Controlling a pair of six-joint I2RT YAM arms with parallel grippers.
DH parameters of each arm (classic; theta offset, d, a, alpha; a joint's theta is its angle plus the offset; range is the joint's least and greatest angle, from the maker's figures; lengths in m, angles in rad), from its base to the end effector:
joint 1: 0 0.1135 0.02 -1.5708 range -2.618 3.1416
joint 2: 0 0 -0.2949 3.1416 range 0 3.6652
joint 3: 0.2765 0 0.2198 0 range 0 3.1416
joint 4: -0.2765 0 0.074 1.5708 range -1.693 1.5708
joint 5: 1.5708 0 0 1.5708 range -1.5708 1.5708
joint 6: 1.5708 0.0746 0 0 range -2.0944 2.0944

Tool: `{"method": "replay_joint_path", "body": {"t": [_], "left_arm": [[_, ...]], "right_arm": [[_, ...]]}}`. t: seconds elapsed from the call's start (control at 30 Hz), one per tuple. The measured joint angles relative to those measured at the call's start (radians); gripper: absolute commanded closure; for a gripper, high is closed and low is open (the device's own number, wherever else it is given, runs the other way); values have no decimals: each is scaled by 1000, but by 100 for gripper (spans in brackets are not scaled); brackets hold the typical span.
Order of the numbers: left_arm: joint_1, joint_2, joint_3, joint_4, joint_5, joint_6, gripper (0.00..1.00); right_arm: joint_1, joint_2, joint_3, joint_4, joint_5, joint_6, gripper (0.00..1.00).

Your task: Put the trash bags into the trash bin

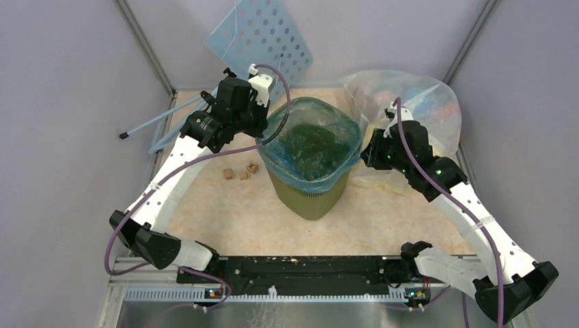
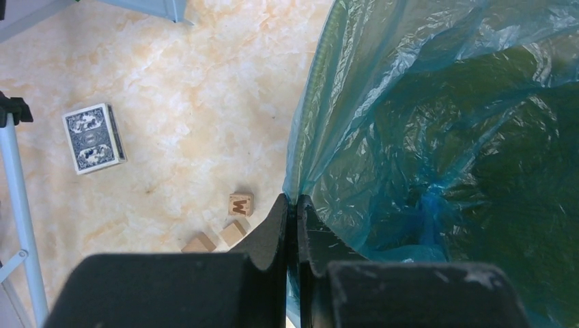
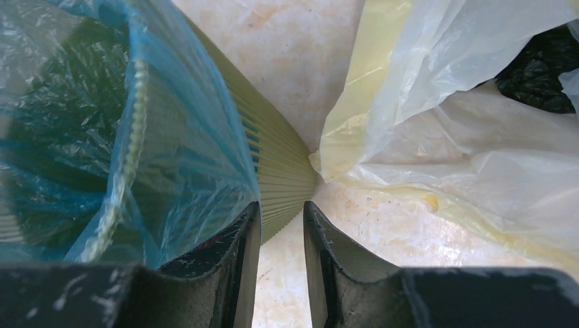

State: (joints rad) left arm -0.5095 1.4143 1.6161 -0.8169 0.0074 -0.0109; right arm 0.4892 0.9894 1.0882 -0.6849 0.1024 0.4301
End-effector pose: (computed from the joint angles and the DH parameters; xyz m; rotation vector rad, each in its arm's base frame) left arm 0.2534 -0.1422 0.4202 0.5474 2.1329 -0.3013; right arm 0.1678 0.0807 0.3585 -0.0045 2.1836 0.4192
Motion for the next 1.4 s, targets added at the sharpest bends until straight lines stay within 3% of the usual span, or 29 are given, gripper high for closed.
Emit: {"method": "replay_joint_path", "body": {"t": [0.47,0.7,0.93,1.1,1.4], "left_arm": [[1,42,5,84,-58,-45,98],[0,27,-24,123,-77,-37,93],[2,29,-26,141,-98,-3,93],[2,45,-19,160,-105,34,90],[6,126,34,220,-83,95,84]], "right_arm": [[-21,-22,-34,52,-227,43,69],[-26,-74,-44,54,-266,31,57],[-28,-179,-94,135,-399,-42,51],[-28,-227,-119,208,-491,-185,41],[-29,-371,-325,439,-648,-589,42]]}}
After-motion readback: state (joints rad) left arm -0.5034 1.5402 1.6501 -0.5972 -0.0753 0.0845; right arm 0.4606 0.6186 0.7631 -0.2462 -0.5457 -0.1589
